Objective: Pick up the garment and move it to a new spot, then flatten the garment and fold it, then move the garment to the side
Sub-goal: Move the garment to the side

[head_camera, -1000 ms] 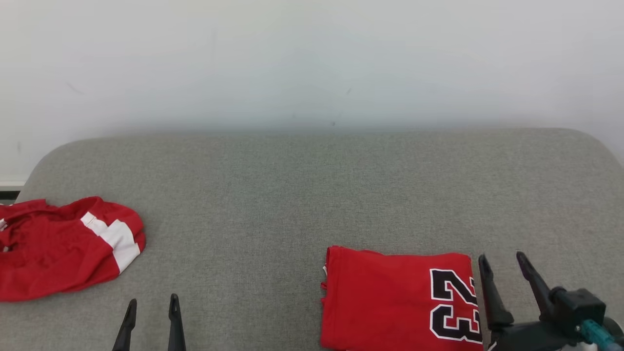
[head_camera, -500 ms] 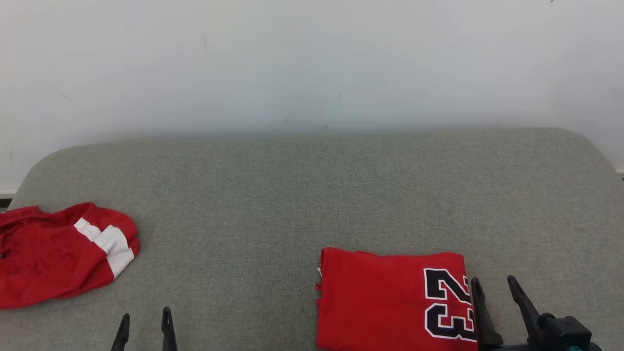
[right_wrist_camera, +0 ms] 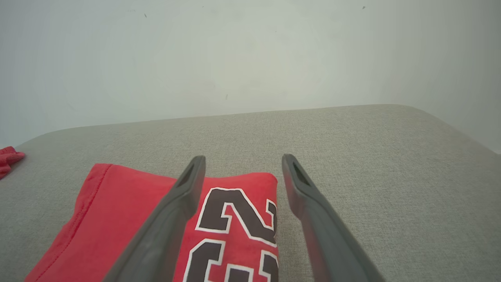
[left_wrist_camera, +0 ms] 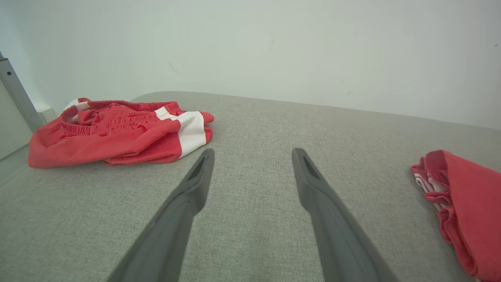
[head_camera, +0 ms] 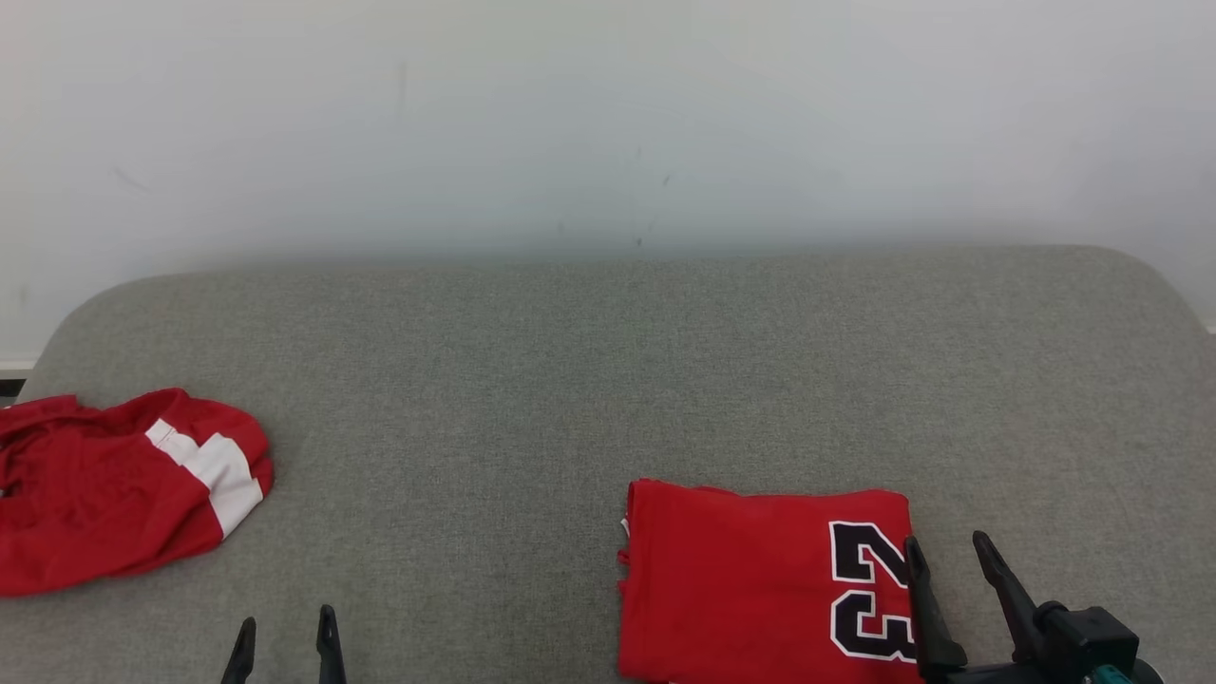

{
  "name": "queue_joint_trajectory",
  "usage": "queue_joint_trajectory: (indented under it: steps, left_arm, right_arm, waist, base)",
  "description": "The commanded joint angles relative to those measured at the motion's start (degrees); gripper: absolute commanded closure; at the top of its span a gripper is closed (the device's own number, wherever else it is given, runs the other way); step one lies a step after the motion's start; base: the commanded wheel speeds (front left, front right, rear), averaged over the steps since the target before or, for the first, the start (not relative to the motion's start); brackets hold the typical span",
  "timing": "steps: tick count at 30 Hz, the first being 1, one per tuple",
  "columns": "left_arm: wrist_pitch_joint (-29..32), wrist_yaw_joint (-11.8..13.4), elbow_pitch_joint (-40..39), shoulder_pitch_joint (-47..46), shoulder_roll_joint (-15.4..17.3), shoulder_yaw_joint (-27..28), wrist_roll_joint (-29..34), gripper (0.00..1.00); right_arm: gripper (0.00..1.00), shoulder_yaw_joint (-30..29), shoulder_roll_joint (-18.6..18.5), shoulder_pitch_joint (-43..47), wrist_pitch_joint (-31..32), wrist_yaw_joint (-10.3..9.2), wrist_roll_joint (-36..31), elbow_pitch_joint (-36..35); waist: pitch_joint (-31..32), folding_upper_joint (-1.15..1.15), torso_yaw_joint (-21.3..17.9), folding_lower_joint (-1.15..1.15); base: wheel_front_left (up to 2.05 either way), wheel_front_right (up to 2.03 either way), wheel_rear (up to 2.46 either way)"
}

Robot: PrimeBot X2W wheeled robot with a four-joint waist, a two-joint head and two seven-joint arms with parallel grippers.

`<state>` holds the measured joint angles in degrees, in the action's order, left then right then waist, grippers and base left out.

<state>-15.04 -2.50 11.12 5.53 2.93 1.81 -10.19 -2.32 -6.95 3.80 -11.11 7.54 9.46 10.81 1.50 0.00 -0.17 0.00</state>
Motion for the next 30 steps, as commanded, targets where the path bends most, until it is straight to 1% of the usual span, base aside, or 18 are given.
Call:
queue_joint_trajectory:
  steps: [1,6,8,10,12,14,18,20,22,26,30]
  left_arm:
    - [-0.2,0.0,0.1,0.0,-0.1,0.1,-0.2,0.0]
    - [-0.2,0.2,0.0,-0.2,-0.1,-0.3,-0.3,0.0]
    - [-0.2,0.3,-0.1,-0.3,-0.1,-0.5,-0.4,0.0]
    - [-0.2,0.4,-0.1,-0.4,-0.1,-0.7,-0.4,0.0]
    - [-0.2,0.4,-0.3,-0.2,-0.1,-1.0,-0.1,0.0]
    - [-0.2,0.4,-0.6,-0.1,-0.1,-0.9,0.1,0.0]
    - [-0.2,0.2,-0.8,-0.4,-0.1,-0.8,0.1,0.0]
    - [-0.2,0.2,-0.8,-0.7,-0.1,-0.9,-0.2,0.0]
    - [-0.2,0.1,-1.0,-1.1,-0.1,-1.4,-0.3,0.0]
    - [-0.2,0.3,-1.2,-1.9,-0.1,-2.2,-0.4,0.0]
    - [-0.2,0.2,-1.4,-2.7,-0.1,-2.5,-0.4,0.0]
  right_arm:
    - [0.0,0.0,0.3,-0.4,0.1,-0.12,0.0,-0.3]
    - [0.0,0.4,-0.7,-0.8,1.6,-0.12,0.7,-1.3]
    - [0.0,1.0,-1.0,-0.9,3.7,-0.12,1.8,-2.0]
    - [0.0,3.1,-1.5,-1.0,9.0,-0.12,5.6,-2.8]
    - [0.0,2.4,-3.2,-1.9,15.1,-0.13,8.5,-5.1]
    - [0.0,1.3,-4.1,-2.1,22.2,-0.12,10.2,-7.5]
    - [0.0,-3.1,-4.1,-2.1,36.8,-0.12,9.4,-13.1]
    - [0.0,-5.5,-2.6,-2.1,42.6,-0.13,9.3,-15.3]
    - [0.0,-7.2,-2.0,-2.3,47.7,-0.13,8.1,-16.9]
    - [0.0,-9.3,-0.3,-2.7,54.9,-0.12,6.1,-18.4]
    - [0.0,-10.8,0.7,-2.7,57.7,-0.13,5.3,-18.3]
  waist:
    - [-0.1,0.0,-0.1,0.0]
    - [-0.4,0.0,-0.1,0.0]
    - [-0.5,0.0,0.0,0.0]
    - [-0.7,0.0,-0.1,0.0]
    - [-0.8,0.0,-0.2,0.0]
    - [-1.0,0.0,-0.2,0.0]
    - [-1.3,0.0,0.2,0.0]
    - [-1.7,0.0,0.5,0.0]
    - [-2.4,0.0,1.0,0.0]
    - [-3.9,0.0,2.2,0.0]
    - [-5.2,0.0,3.1,0.0]
  base:
    - [0.0,0.0,0.0]
    - [0.0,0.0,0.0]
    - [0.0,0.0,0.0]
    - [0.0,0.0,0.0]
    - [0.0,0.0,0.0]
    - [0.0,0.0,0.0]
    - [0.0,0.0,0.0]
    - [0.0,0.0,0.0]
    - [0.0,0.0,0.0]
    - [0.0,0.0,0.0]
    - [0.0,0.0,0.0]
